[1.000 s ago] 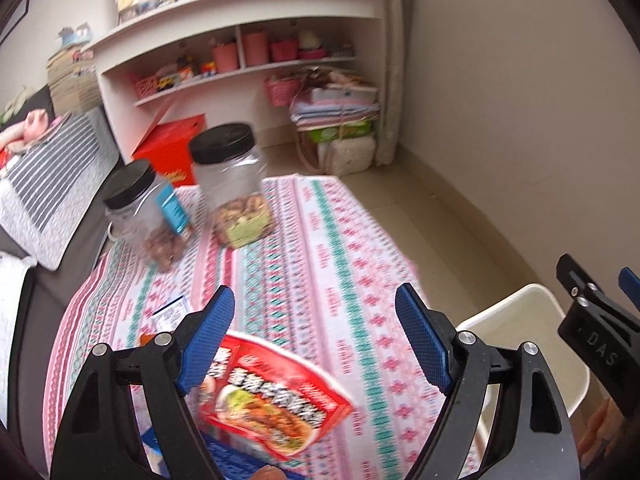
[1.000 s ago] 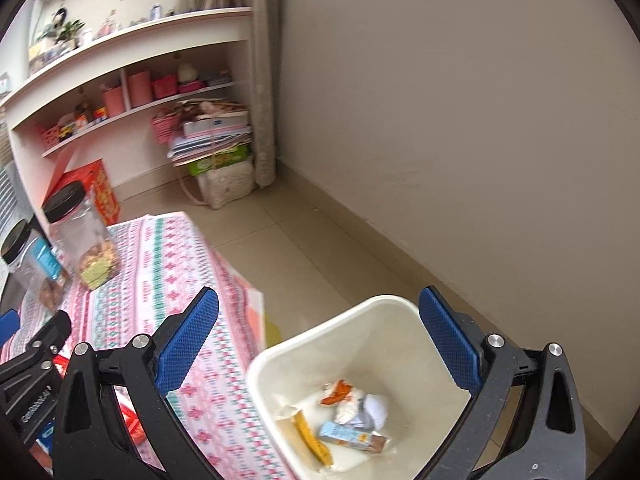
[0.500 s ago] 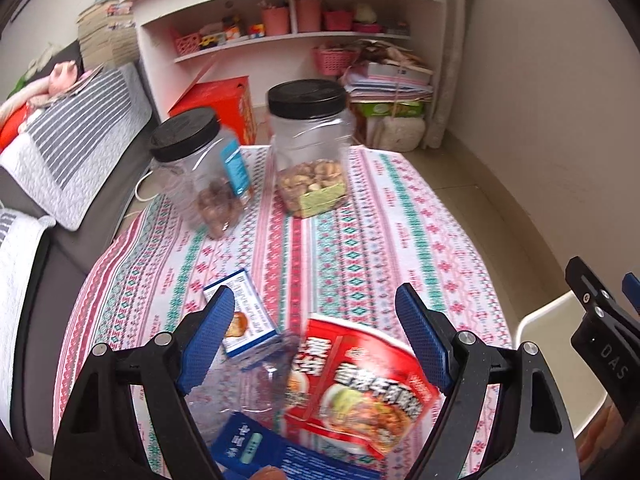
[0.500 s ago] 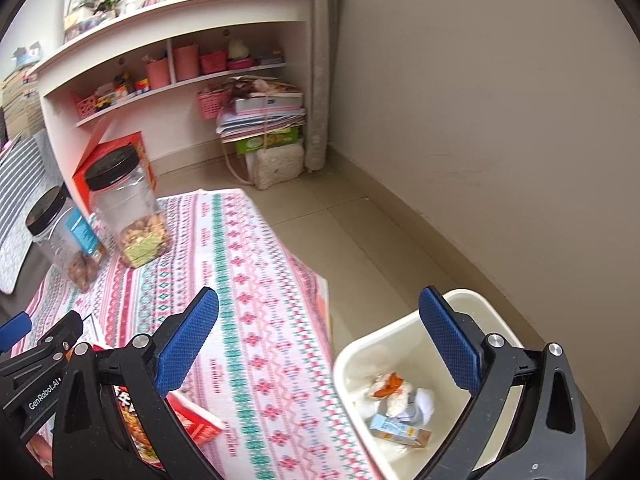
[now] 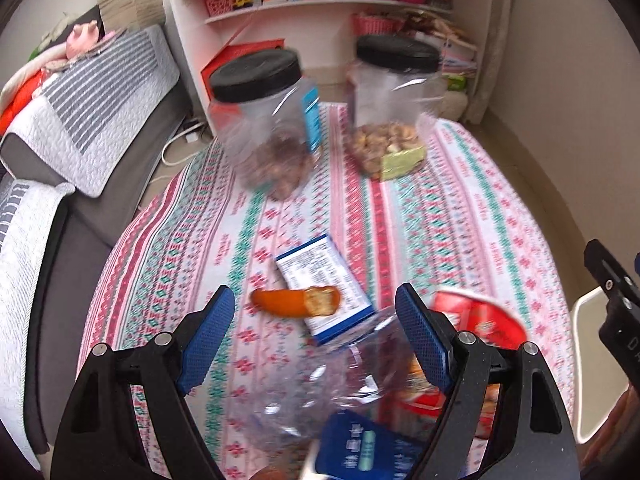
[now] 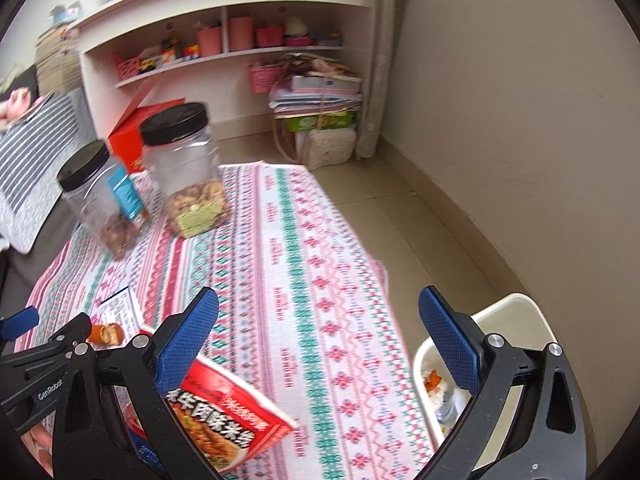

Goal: Collect trash
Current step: 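Move both grippers back over the table toward the remaining trash, then grasp the orange sausage with the left gripper while the right grasps the blue-white box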

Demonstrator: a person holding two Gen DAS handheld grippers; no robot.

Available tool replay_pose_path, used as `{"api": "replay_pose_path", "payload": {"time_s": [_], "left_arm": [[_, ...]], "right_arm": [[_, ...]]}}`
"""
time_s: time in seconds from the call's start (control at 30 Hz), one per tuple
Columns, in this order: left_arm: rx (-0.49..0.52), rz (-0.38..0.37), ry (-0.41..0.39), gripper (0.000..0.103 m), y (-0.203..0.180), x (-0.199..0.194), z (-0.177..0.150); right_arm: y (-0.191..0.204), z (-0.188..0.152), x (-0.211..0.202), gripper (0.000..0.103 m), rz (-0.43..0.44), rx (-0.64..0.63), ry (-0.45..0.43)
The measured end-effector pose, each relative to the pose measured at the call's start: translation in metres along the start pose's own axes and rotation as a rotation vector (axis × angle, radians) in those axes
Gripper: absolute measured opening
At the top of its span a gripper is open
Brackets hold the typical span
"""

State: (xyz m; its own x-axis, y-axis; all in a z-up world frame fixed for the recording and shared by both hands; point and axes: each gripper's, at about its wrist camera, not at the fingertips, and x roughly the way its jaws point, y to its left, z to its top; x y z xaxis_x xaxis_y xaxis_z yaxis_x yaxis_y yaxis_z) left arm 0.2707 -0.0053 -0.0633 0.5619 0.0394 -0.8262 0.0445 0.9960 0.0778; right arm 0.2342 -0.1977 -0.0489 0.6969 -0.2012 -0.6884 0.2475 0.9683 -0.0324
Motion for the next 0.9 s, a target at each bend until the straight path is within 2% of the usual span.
{"api": "replay_pose_path", "payload": {"time_s": [0.13,0.37,0.47,0.63,0.7,0.77,0.9], "left_arm": [[0.059,0.011,0.058,0.080,0.013,0.012,0.002],[0.229,0.033,0.191,0.080,0.039,0.050,0.005],[0.279,0.017,0.239,0.079,0.044,0.064,0.002],[0.391,0.032,0.254,0.073,0.037,0.085,-0.009],[0.435,0.017,0.236,0.068,0.030,0.090,-0.013],[0.470,-0.008,0.204,0.055,0.024,0.091,-0.014],[0.525,-0.051,0.152,0.047,0.016,0.087,-0.017]], "right_arm": [[0.019,0.000,0.005,0.096,0.033,-0.053,0.023],[0.036,0.003,0.008,0.096,0.076,-0.104,0.050],[0.041,0.004,0.012,0.096,0.086,-0.130,0.068],[0.045,0.004,0.019,0.096,0.091,-0.154,0.085],[0.047,0.004,0.022,0.096,0.096,-0.162,0.098],[0.049,0.004,0.025,0.096,0.101,-0.173,0.108],[0.056,0.003,0.029,0.096,0.121,-0.200,0.115]]}}
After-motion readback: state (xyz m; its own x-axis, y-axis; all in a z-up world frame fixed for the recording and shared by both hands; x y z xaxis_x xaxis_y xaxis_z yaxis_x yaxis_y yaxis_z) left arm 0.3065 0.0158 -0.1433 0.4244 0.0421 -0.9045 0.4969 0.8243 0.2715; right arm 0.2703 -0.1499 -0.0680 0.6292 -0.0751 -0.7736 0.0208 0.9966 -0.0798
